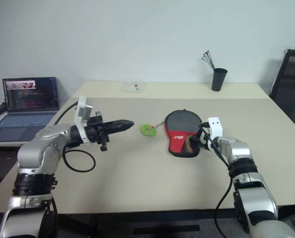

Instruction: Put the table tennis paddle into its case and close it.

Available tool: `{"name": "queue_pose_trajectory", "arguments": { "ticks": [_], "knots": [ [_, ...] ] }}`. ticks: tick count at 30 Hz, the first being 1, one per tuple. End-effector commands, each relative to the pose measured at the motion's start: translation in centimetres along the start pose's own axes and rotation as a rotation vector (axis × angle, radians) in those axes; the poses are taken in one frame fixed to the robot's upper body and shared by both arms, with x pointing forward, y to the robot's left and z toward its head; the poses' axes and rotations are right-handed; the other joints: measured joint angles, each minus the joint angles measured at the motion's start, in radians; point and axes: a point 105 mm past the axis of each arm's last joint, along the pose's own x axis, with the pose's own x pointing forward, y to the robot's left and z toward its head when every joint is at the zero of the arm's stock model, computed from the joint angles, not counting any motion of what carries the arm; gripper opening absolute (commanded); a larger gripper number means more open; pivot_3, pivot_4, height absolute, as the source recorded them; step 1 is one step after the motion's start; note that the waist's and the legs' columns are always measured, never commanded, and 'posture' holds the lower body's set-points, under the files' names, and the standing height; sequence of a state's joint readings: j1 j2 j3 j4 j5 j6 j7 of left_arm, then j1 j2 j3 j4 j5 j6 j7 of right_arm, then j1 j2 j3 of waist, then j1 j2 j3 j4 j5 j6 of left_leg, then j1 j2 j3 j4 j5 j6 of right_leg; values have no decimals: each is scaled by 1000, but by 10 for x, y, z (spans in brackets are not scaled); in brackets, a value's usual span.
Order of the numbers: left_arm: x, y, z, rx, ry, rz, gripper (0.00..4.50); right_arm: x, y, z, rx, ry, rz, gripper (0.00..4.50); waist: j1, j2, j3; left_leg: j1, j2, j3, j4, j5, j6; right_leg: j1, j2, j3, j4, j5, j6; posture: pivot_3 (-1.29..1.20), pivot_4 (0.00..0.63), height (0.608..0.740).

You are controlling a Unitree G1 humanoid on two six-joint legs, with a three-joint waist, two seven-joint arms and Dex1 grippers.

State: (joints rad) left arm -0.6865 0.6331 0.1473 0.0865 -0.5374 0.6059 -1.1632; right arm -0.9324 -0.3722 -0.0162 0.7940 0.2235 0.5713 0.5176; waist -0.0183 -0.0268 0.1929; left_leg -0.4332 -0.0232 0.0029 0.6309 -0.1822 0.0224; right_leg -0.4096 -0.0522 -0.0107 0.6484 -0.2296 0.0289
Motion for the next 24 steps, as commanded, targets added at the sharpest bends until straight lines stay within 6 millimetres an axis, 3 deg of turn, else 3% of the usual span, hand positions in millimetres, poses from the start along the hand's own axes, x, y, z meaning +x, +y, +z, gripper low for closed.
{"name": "queue_pose_trajectory", "arguments": {
  "ticks": [1,7,8,12,21,24],
  "knots": [
    [-2,-3,14,53,-20,1,40,6,7,12,-30,-31,14,4500,-5,0,0,0,0,0,0,0,0,0,0,0,0,0,0,0,150,740],
    [1,-3,14,59,-13,2,40,16,12,3,-4,10,26,4500,-16,0,0,1,0,0,0,0,0,0,0,0,1,0,0,0,150,740],
    [1,-3,14,60,-13,2,11,17,14,2,2,16,30,4315,-17,0,0,1,0,0,0,0,0,0,0,1,1,0,0,0,150,740],
    [0,-4,12,62,-6,2,0,21,23,-2,6,35,64,3265,-17,0,0,2,1,0,0,0,-1,1,1,1,2,0,0,0,150,740],
    [-8,-10,-3,32,46,-32,0,33,54,-3,37,40,150,217,-26,0,0,5,1,0,0,1,-1,2,1,2,4,0,-1,0,150,740],
    [-16,-19,-14,16,101,-75,0,33,69,5,42,22,194,24,-36,0,0,5,1,0,-1,1,-1,1,1,2,5,-1,-1,0,150,740]
  ]
}}
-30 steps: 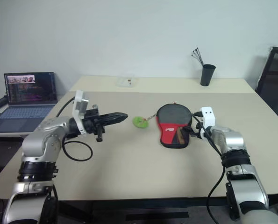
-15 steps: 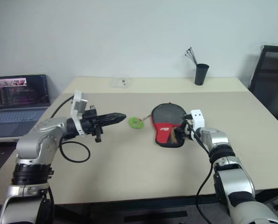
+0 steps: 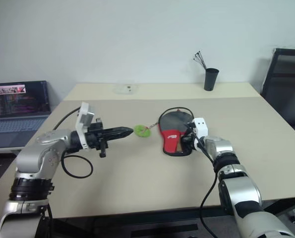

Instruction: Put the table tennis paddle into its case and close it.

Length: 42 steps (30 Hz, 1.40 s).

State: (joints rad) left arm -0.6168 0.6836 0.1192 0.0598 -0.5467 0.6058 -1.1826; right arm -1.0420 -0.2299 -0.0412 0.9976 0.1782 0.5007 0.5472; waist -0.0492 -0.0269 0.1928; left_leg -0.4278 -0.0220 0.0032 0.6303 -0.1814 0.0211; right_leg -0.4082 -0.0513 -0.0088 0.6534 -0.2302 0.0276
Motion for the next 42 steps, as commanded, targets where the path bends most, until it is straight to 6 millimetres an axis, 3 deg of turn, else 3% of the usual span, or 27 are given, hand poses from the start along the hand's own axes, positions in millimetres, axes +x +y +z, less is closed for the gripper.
{"name": "queue_pose_trajectory", "arguments": {
  "ticks": [1,6,12,29,42],
  "knots": [
    [-9,-17,-2,40,55,-78,0,3,28,11,8,-13,93,24,-8,0,0,0,0,0,-1,0,0,0,0,1,0,0,-1,0,150,740],
    [-22,-26,-17,34,130,-107,0,-10,54,15,32,-17,177,24,-8,0,0,-1,0,-2,-2,0,0,-4,-1,1,6,-3,-5,0,150,740],
    [-28,-40,-26,16,175,-159,0,-34,79,4,44,9,232,24,-1,0,0,-3,0,-4,-2,0,0,-7,-1,0,10,-5,-8,0,150,740],
    [-28,-60,-30,-20,214,-248,0,-98,102,-62,201,137,140,24,20,0,0,-6,0,-4,-2,0,0,-10,-2,0,7,-8,-12,0,150,740],
    [-31,-60,-29,-11,237,-249,0,-102,113,-74,245,135,150,24,19,0,0,-6,0,-3,-3,0,0,-10,-2,0,6,-11,-8,0,150,740]
  ]
}}
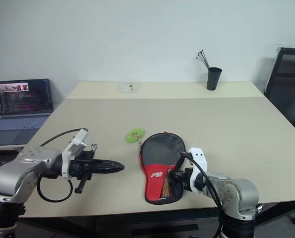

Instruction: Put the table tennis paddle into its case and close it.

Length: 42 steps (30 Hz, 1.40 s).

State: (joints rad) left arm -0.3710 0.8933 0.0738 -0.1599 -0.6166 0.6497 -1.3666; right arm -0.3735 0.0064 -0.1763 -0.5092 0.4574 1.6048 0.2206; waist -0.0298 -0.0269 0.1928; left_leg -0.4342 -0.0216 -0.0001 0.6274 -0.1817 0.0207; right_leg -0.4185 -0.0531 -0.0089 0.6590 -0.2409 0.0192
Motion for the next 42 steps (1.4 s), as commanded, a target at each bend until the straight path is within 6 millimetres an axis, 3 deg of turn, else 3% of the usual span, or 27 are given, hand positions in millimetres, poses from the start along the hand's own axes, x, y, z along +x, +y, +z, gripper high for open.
{"name": "queue_pose_trajectory", "arguments": {
  "ticks": [1,10,21,29,32,35,42],
  "knots": [
    [0,-5,8,44,1,-17,0,-1,13,0,3,-19,51,24,0,0,0,0,0,0,0,0,0,0,0,0,0,0,0,0,150,740],
    [-2,-4,8,48,2,-1,0,7,28,-6,89,-31,98,24,-3,0,0,0,1,0,-1,0,0,-1,0,0,0,0,0,0,150,740],
    [-1,-2,7,51,1,2,0,-4,4,-12,40,9,28,24,-1,0,0,-1,0,0,-1,0,0,0,0,0,-2,-1,-1,0,150,740],
    [1,-1,6,56,0,-1,0,-5,4,-15,35,19,13,24,0,0,0,-1,0,0,-1,0,0,0,0,0,-2,-1,-1,0,150,740],
    [1,-1,6,58,1,0,0,-5,4,-15,43,13,2,737,0,0,0,-1,0,0,-1,0,0,0,0,0,-2,-1,-1,0,150,740],
    [0,-1,5,58,2,5,0,-10,7,-9,3,-13,14,1739,-1,0,0,-1,0,0,-1,0,0,0,0,0,-2,-1,-1,0,150,740],
    [-1,2,2,30,-15,53,0,-46,25,0,-298,-32,201,4121,0,0,0,-1,1,-1,-3,0,0,0,0,-2,-11,0,1,0,150,740]
  ]
}}
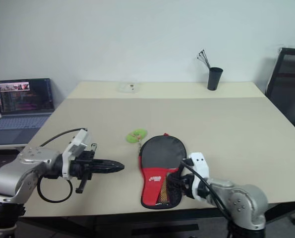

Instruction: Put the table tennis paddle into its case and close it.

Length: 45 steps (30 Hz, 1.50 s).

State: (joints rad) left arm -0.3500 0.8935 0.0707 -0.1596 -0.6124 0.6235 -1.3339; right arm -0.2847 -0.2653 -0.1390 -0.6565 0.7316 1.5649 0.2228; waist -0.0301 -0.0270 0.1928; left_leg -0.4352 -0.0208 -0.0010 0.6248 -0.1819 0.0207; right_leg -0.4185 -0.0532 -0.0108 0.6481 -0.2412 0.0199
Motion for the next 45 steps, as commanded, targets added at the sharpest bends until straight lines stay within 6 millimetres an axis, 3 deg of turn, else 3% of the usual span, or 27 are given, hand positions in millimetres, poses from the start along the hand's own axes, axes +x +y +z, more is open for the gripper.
{"name": "queue_pose_trajectory", "arguments": {
  "ticks": [1,6,10,17,25,30,34,43,45],
  "knots": [
    [-2,1,7,20,-24,30,0,-12,25,16,-117,-79,165,4457,1,0,0,0,0,0,0,0,0,4,0,0,-1,0,0,0,150,740],
    [-5,10,7,-16,-39,93,0,-21,33,50,-188,-182,279,4485,-1,0,0,0,0,0,-1,0,0,4,0,0,-1,0,1,0,150,740],
    [-11,22,9,-32,-58,163,0,-11,44,68,-264,-219,333,4485,1,0,0,0,0,0,0,0,0,5,0,-1,-1,1,1,0,150,740],
    [-21,42,3,-41,-90,300,0,23,37,79,-364,-252,268,4485,3,0,0,0,0,1,0,0,0,4,0,0,-2,1,1,0,150,740],
    [-27,55,1,15,-108,410,0,51,33,74,-447,-227,221,4485,3,0,0,0,0,1,0,0,0,4,0,0,-1,4,-2,0,150,740],
    [-24,89,-15,23,-48,557,0,63,31,71,-482,-210,195,4485,7,-1,0,0,0,1,0,0,0,4,0,0,-1,5,-2,0,150,740],
    [-15,116,-18,-51,-48,638,901,66,33,70,-477,-213,196,4500,11,-1,0,0,0,0,2,0,0,4,0,-1,0,8,4,0,150,740],
    [21,150,-1,-92,-86,619,4239,68,32,67,-469,-213,173,4500,28,-2,0,0,-1,2,4,0,0,5,0,-2,-1,10,7,0,150,740],
    [26,157,0,-115,-87,635,4453,68,31,67,-467,-213,167,4500,26,-2,0,0,-1,2,4,0,0,5,0,-2,-1,10,7,0,150,740]
  ]
}}
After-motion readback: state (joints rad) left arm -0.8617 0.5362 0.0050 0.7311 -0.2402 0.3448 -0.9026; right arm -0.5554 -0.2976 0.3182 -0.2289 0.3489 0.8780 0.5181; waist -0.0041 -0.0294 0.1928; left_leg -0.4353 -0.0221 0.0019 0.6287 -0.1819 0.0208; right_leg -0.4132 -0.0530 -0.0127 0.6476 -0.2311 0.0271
